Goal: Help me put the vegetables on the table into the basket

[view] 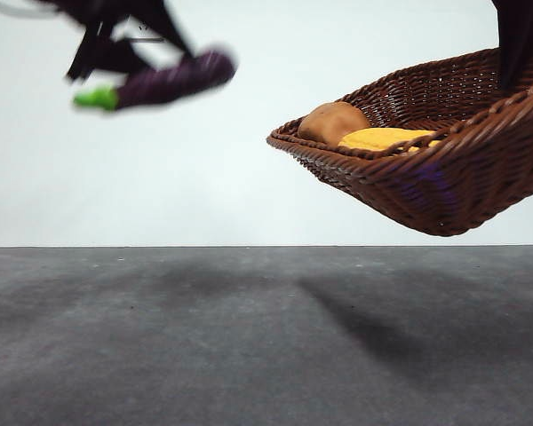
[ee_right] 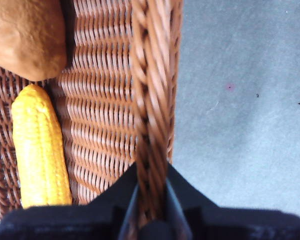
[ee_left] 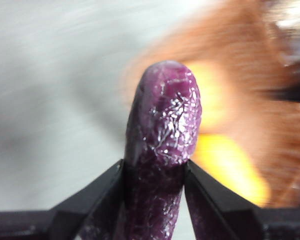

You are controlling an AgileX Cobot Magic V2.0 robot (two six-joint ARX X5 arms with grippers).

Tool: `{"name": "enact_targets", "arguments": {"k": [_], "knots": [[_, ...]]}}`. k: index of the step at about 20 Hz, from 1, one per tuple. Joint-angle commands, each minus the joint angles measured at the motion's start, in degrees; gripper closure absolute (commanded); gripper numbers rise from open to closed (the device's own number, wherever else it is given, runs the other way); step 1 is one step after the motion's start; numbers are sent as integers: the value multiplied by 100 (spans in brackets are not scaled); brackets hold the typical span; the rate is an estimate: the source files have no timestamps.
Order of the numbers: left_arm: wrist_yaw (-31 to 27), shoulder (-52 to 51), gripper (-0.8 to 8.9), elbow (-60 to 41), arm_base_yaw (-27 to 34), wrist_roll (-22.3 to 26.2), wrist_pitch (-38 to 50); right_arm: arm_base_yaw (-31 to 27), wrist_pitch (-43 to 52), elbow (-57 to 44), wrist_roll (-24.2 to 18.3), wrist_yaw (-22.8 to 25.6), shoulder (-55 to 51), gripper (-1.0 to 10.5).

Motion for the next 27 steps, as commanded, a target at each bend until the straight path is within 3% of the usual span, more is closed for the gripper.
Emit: {"name": "enact_targets", "arguments": {"k": [1, 6, 9, 12, 15, 16, 18, 20, 21, 24, 27], "knots": [[42, -293, 817, -4, -487, -490, 188, 0, 142, -44, 221, -118, 9, 963], [-815, -236, 814, -4, -1735, -1346, 715, 9, 170, -44, 262, -973, 31, 963], [-1355, -107, 813, -4, -2284, -2046, 1375, 9, 168, -44, 264, -973, 33, 963], [-2074, -79, 798, -4, -2710, -2361, 1751, 9, 157, -44, 264, -970, 33, 963], [-2898, -68, 545, -4, -3008, -2575, 1705, 11, 160, -44, 264, -973, 33, 963], [-3062, -22, 504, -4, -3069, -2734, 1731, 11, 160, -44, 264, -1021, 33, 963], [-3141, 103, 487, -4, -3082, -3101, 1794, 11, 164, -44, 260, -1165, 33, 963], [-3163, 184, 309, -4, -3082, -3322, 1899, 11, 164, -44, 258, -1161, 33, 963], [-3163, 190, 278, -4, -3082, -3320, 1998, 11, 164, -44, 258, -1161, 33, 963], [-3147, 184, 279, -4, -3102, -3309, 2197, 11, 160, -44, 256, -1049, 33, 963], [-3001, 85, 279, -4, -3102, -2962, 2203, 9, 164, -44, 254, -898, 46, 963]]}}
